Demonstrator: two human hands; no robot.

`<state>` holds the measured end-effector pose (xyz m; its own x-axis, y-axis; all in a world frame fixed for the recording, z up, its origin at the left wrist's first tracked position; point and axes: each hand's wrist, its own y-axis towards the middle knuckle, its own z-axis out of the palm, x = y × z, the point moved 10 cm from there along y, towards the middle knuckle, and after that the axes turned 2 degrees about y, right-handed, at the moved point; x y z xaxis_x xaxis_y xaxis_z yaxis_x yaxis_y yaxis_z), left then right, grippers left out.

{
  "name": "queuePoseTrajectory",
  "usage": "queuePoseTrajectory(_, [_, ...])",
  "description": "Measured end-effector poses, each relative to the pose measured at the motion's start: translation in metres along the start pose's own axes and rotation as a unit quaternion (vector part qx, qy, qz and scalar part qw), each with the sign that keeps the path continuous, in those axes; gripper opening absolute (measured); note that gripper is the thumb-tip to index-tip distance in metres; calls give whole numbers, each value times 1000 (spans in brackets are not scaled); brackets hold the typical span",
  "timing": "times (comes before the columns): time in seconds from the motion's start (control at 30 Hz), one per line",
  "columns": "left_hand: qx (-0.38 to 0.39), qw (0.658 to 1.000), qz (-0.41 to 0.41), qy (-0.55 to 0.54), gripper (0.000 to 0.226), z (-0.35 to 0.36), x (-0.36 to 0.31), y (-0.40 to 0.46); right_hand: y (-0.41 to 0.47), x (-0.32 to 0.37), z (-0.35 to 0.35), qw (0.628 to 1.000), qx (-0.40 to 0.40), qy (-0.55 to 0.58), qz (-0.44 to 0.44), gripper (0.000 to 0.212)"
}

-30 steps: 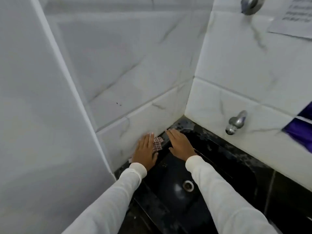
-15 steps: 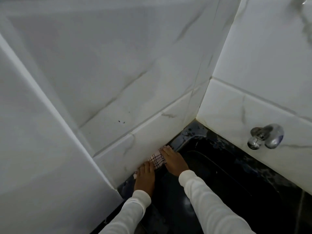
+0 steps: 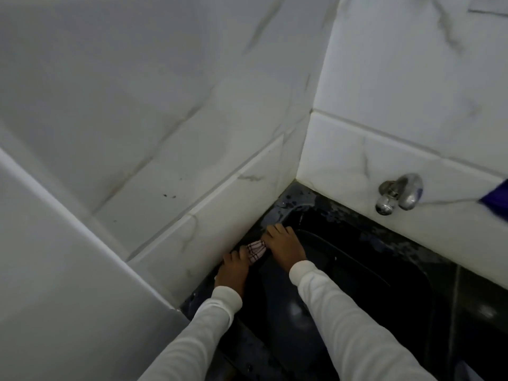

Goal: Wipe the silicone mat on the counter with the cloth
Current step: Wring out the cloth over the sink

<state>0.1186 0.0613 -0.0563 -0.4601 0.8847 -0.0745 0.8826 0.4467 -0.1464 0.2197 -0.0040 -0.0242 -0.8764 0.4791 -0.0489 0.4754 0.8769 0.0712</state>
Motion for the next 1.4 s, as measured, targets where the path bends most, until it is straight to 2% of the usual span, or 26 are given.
queuePoseTrajectory(0.07, [3, 999, 33, -2, 67, -9, -23, -6, -23, -20, -13, 999, -11, 0, 31, 28])
queuePoseTrajectory(0.1, [4, 999, 46, -10, 69, -13, -36, -8, -37, -31, -20, 999, -22, 4, 48, 26])
queuePoseTrajectory(0.23, [-25, 993, 110, 15, 58, -30, -89, -14, -106, -74, -40, 992, -44, 5, 115, 29])
queuePoseTrajectory(0.43, [-83, 965, 248, 31, 51, -52, -187, -41, -231, -130, -58, 969, -49, 38, 238, 45])
queuePoseTrajectory(0.57, [-44, 955, 283, -79, 35, -64, -251, -74, -321, -157, -68, 931, -103, 130, 325, 31])
queuePoseTrajectory(0.7, [-60, 930, 345, -112, 29, -77, -322, -106, -418, -170, -80, 869, -186, 250, 384, 26])
queuePoseTrajectory(0.83, [-81, 881, 460, -79, 26, -85, -403, -153, -508, -170, -104, 831, -263, 266, 411, 34])
queuePoseTrajectory(0.97, [-96, 818, 563, -61, 31, -75, -473, -195, -586, -171, -123, 807, -313, 214, 452, 35])
queuePoseTrajectory(1.07, [-102, 773, 624, -50, 50, -64, -520, -220, -635, -171, -129, 795, -330, 170, 479, 37])
queuePoseTrajectory(1.2, [-107, 705, 700, -39, 60, -52, -584, -263, -698, -165, -130, 771, -335, 127, 527, 47])
queuePoseTrajectory(1.3, [-100, 665, 739, -35, 60, -41, -632, -300, -745, -159, -125, 749, -338, 101, 560, 50])
queuePoseTrajectory(1.4, [-79, 631, 771, -34, 54, -24, -674, -345, -797, -155, -113, 708, -352, 107, 603, 50])
